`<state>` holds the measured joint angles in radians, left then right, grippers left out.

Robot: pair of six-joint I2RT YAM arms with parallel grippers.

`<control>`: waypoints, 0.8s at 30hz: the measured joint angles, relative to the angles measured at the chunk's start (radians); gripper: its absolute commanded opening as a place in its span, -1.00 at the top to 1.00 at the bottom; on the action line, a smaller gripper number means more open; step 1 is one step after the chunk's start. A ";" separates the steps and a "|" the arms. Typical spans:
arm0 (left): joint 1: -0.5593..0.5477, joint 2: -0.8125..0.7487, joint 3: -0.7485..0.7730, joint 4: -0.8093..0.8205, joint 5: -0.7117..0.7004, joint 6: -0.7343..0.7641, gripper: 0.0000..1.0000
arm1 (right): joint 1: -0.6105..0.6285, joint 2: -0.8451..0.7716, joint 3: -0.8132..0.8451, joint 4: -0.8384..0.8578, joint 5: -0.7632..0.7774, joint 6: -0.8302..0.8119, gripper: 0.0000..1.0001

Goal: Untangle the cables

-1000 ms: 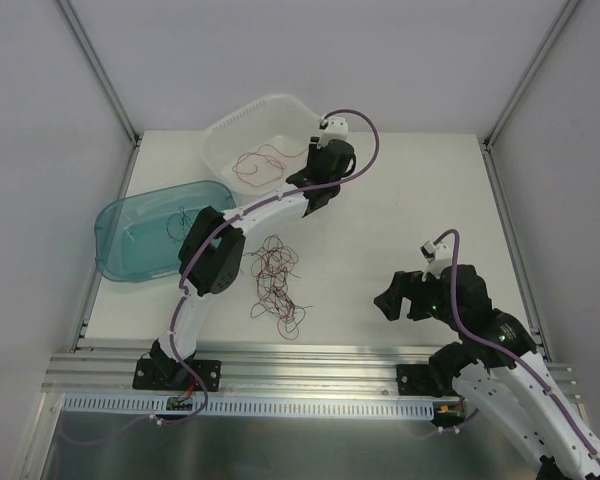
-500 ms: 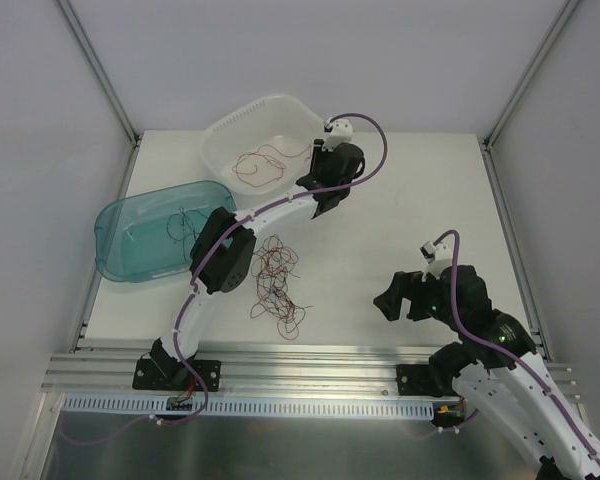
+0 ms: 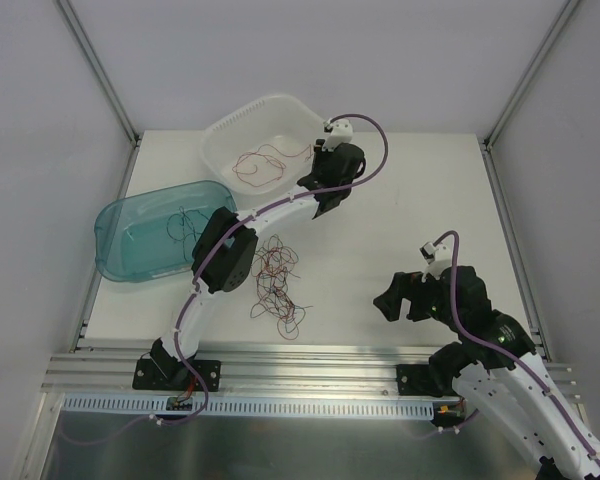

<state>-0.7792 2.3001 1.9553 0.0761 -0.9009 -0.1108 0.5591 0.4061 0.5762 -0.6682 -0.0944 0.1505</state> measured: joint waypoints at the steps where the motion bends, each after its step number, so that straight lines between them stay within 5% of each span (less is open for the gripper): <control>1: 0.000 0.000 0.000 0.001 -0.001 0.002 0.63 | 0.000 0.000 0.000 0.000 0.000 0.000 -0.99; 7: 0.002 0.000 0.000 0.004 -0.008 0.016 1.00 | 0.000 -0.002 0.000 0.000 0.000 0.000 -0.99; 24: 0.022 -0.100 -0.079 -0.075 0.038 -0.012 1.00 | 0.000 0.015 -0.002 0.018 0.000 -0.002 -0.99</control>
<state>-0.7570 2.2002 1.8759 0.0010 -0.8627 -0.1226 0.5591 0.4210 0.5747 -0.6498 -0.0944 0.1490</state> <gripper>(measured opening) 0.003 0.995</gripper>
